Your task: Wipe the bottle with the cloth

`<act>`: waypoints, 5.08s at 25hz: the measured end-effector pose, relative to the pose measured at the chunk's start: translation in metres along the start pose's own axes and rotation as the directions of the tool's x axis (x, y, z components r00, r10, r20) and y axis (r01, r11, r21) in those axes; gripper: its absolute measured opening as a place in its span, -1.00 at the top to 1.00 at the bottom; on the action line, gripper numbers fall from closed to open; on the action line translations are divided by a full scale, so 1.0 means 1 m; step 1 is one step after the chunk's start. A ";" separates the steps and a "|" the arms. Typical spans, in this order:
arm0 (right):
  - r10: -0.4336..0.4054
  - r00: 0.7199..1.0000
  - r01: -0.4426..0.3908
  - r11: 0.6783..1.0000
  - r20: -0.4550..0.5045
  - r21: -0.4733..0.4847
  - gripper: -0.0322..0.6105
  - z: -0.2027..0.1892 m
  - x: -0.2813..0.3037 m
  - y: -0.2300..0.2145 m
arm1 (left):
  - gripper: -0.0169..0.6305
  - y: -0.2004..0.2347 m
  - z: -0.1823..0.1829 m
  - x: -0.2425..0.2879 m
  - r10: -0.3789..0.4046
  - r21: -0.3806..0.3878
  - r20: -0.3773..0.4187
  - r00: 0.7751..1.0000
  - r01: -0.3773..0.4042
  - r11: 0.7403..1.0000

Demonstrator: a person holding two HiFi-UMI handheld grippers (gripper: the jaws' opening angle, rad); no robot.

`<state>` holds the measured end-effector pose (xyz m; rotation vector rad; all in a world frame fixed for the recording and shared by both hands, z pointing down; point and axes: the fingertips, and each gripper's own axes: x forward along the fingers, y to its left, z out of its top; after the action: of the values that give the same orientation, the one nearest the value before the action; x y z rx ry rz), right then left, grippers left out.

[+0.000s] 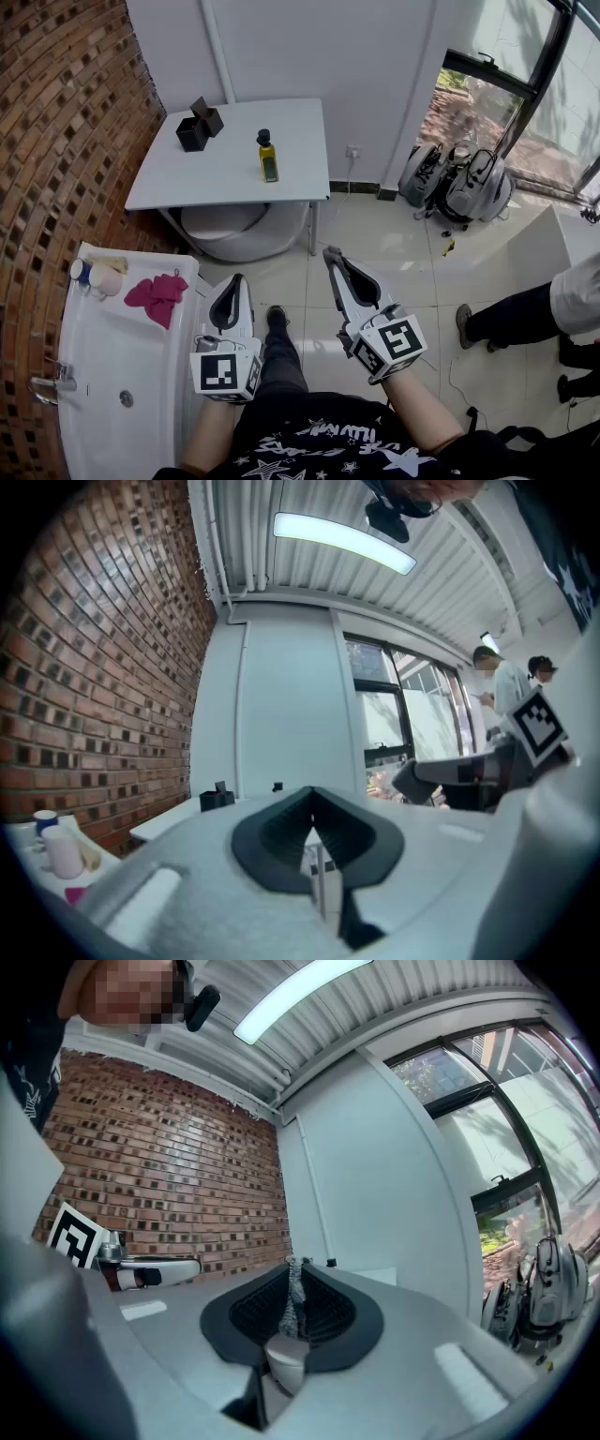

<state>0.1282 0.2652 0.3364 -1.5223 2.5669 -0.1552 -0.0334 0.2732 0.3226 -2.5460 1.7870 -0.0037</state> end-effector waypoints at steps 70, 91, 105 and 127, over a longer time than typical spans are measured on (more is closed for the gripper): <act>0.365 0.832 -0.551 0.464 -0.417 -0.693 0.78 -0.137 0.328 -0.036 | 0.93 0.166 -0.113 0.343 -0.071 -0.018 -0.262 0.963 0.069 0.997; 0.434 0.724 -0.690 0.436 -0.536 -0.578 0.78 -0.192 0.331 -0.045 | 0.93 0.154 -0.134 0.348 -0.053 -0.031 -0.323 0.945 0.045 0.998; 0.446 0.642 -0.763 0.451 -0.624 -0.463 0.77 -0.238 0.331 -0.052 | 0.93 0.160 -0.144 0.352 -0.023 -0.046 -0.360 0.933 0.007 0.999; 0.159 0.964 -0.089 0.949 -0.213 0.302 0.78 -0.101 0.347 -0.154 | 0.93 0.163 -0.146 0.349 0.007 -0.051 -0.301 0.954 -0.023 0.998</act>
<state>0.0785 -0.1118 0.4342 -1.2969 2.6563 -0.7043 -0.0712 -0.1140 0.4582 -2.6910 1.9274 -0.3684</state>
